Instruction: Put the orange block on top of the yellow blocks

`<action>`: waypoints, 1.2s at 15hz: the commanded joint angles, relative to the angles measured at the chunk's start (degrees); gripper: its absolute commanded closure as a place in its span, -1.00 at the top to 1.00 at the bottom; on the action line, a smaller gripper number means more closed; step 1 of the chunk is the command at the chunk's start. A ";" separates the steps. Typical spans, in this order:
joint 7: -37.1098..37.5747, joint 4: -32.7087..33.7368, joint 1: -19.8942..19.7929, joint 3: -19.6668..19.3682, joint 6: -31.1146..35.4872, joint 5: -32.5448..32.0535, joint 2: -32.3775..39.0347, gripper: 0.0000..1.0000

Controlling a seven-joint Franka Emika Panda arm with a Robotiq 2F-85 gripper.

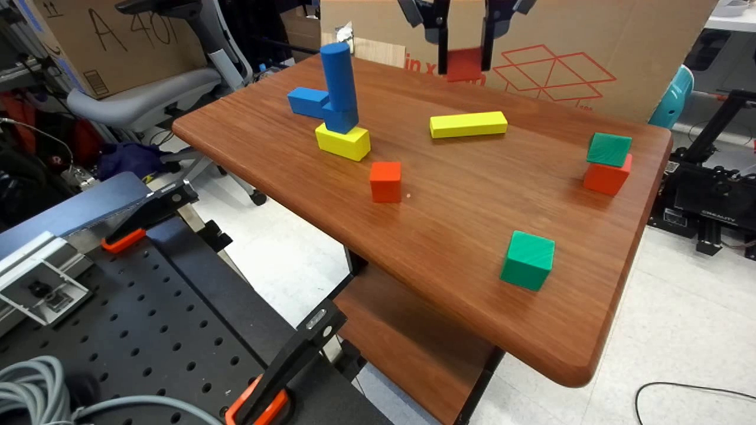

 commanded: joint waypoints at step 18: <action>9.48 22.53 2.27 3.13 -8.42 -6.12 20.94 -0.83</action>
